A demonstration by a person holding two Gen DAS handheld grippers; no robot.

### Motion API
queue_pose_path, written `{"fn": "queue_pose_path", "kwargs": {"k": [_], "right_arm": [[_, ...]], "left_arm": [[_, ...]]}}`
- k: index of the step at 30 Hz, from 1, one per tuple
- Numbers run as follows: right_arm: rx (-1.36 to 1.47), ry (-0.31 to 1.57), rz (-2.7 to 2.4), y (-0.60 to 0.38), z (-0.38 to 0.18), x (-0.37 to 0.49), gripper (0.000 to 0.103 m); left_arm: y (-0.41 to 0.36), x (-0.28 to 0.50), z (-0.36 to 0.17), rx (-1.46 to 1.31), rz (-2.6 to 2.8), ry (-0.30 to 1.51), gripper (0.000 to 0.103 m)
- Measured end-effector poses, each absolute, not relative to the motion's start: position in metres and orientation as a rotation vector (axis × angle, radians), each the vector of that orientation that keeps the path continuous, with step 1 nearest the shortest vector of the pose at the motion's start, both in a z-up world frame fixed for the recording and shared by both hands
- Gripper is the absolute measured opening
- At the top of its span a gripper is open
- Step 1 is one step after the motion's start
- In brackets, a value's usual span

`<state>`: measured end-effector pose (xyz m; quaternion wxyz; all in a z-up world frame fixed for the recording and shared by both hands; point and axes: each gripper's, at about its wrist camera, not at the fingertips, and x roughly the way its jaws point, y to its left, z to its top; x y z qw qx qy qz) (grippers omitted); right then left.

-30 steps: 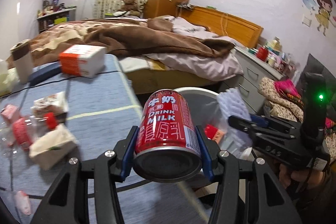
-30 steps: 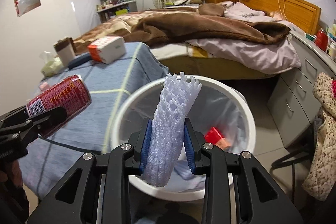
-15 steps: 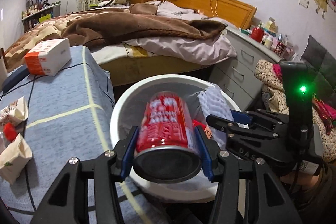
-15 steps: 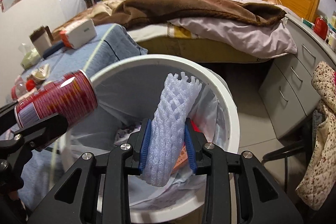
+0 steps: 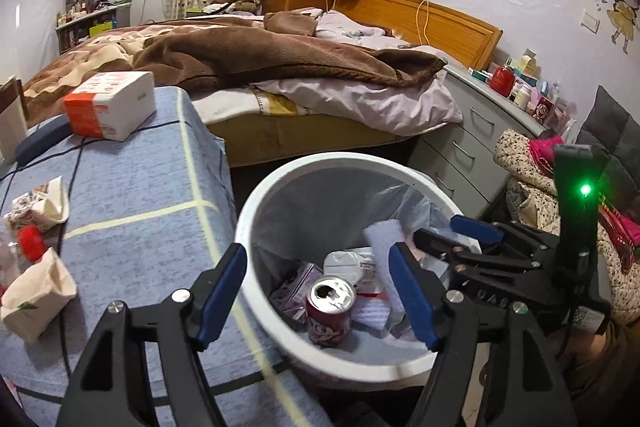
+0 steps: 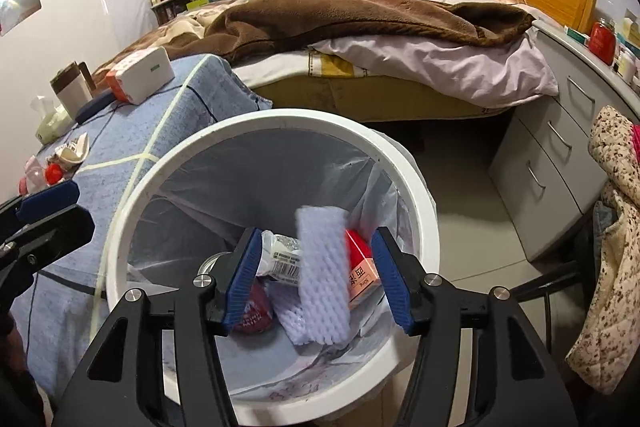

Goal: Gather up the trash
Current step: 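Open both tools to drop the red can and foam net into the wastebasket, then move both open tools back toward the trash on the table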

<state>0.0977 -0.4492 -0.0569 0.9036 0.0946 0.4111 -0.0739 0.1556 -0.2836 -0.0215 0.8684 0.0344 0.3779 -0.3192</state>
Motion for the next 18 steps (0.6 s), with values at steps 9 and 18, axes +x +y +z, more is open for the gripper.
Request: {"fn": "queue_pose_path", "kwargs": {"k": [9,18], "right_arm": [[0.202,0.783,-0.121,-0.425,-0.037,0.086,0.059],[0.14,0.678,0.011,-0.364,-0.01,0.083,0.059]], "left_arm": [[-0.232,0.147,-0.01,0.012,-0.605,0.752,0.076],[-0.153,0.131,0.001,-0.028,-0.474,0.687,0.078]]}}
